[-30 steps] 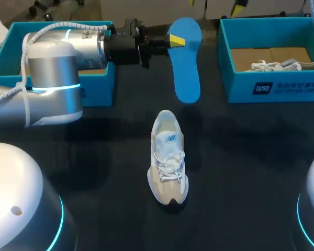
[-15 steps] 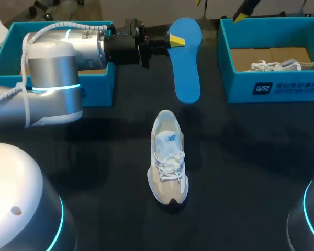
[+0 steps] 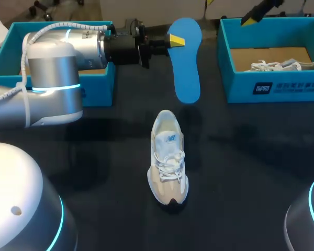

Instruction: Take the shoe out of the shoebox, open the shoe tongue, remove and reinsert the insole, then place the shoe into the shoebox

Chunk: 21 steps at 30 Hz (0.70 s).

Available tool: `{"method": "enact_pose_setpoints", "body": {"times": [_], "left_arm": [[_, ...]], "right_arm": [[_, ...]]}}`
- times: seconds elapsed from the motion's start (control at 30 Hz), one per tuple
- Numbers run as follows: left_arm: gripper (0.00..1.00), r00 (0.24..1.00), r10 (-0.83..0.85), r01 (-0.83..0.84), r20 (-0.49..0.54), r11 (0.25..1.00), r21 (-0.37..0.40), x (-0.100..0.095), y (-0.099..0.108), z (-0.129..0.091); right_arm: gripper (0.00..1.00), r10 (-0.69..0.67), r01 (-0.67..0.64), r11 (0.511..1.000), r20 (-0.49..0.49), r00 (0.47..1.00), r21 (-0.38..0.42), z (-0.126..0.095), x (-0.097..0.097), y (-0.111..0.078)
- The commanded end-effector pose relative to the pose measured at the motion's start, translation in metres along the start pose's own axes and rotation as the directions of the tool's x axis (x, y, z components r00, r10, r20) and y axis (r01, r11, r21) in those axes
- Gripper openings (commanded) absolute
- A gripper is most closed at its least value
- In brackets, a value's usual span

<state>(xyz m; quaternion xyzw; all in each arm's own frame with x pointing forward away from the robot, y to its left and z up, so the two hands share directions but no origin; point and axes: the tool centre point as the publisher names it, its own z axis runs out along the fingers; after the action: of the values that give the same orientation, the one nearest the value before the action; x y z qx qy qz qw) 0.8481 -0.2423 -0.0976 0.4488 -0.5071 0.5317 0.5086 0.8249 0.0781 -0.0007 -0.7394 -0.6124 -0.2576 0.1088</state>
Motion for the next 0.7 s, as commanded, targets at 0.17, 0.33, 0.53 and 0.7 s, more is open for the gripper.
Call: {"method": "enact_pose_setpoints", "body": {"times": [0.17, 0.33, 0.53, 0.7], "left_arm": [[0.0, 1.0, 0.0, 0.0, 0.001, 1.0, 0.0, 0.0, 0.0, 0.0], [0.0, 1.0, 0.0, 0.0, 0.001, 1.0, 0.0, 0.0, 0.0, 0.0], [0.0, 1.0, 0.0, 0.0, 0.001, 1.0, 0.0, 0.0, 0.0, 0.0], [0.0, 1.0, 0.0, 0.0, 0.001, 1.0, 0.0, 0.0, 0.0, 0.0]], "right_arm": [[1.0, -0.003, 0.001, 1.0, -0.16, 0.987, -0.01, 0.0, -0.009, -0.001], [1.0, -0.003, -0.01, 0.999, -0.271, 0.962, -0.046, -0.004, -0.011, -0.001], [1.0, -0.028, 0.012, 0.999, -0.354, 0.935, -0.047, -0.003, -0.012, 0.001], [1.0, -0.033, 0.023, 0.999, -0.401, 0.915, -0.029, 0.001, -0.016, -0.001]]}}
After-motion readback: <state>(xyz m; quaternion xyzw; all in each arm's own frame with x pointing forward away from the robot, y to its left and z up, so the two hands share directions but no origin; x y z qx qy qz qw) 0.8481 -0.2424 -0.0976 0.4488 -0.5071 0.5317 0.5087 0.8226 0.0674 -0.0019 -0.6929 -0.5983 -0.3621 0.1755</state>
